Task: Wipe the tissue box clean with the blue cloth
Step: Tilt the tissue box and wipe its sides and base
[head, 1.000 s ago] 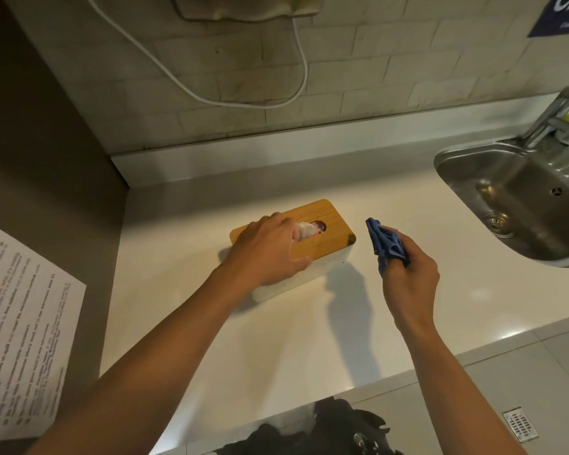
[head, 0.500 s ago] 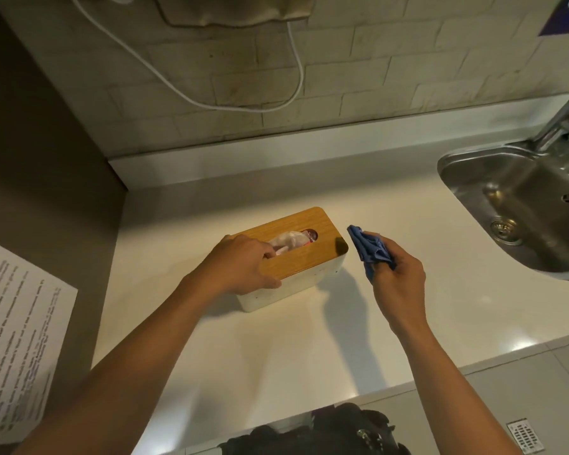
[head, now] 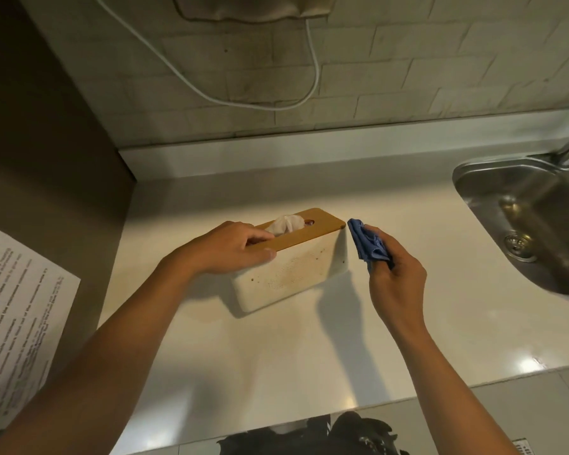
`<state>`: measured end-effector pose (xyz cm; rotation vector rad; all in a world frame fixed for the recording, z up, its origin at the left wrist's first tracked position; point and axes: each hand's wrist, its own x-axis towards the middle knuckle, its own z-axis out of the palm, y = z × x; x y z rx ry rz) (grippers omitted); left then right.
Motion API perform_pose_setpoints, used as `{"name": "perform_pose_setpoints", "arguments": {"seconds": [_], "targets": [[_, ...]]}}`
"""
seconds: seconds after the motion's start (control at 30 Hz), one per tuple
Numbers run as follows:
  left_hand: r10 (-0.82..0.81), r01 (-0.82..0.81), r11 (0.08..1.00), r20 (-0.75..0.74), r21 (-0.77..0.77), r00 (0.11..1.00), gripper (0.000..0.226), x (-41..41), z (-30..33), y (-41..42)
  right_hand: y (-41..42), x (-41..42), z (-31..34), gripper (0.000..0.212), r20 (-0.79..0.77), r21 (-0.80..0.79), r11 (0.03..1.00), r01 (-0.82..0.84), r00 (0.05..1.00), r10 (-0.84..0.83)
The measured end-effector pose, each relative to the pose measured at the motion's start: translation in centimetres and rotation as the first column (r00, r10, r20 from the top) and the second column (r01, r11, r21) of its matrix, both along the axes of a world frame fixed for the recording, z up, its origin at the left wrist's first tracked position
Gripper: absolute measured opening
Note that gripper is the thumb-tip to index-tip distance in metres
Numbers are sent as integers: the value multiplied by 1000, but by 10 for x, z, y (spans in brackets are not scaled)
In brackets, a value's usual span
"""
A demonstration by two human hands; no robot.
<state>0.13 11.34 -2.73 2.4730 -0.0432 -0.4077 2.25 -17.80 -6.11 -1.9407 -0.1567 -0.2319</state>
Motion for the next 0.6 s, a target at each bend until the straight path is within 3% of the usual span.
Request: {"name": "perform_pose_setpoints", "arguments": {"seconds": [0.1,0.37,0.53,0.6], "targets": [[-4,4,1000,-12,14,1000,54,4,-3,5,4,-3,-7,61,-8,-3,999,39,999,-39],[89,-99,988,-89,-118,992,43,10,-16,13,11,3,-9,65,21,-19,998,58,998,-58],[125,-142,970,-96,-200,988,49,21,-30,13,24,6,-8,57,112,-103,994,-40,992,52],[147,-167,961,-105,-220,984,40,23,-32,11,30,5,-10,54,125,-156,985,-69,988,89]]}}
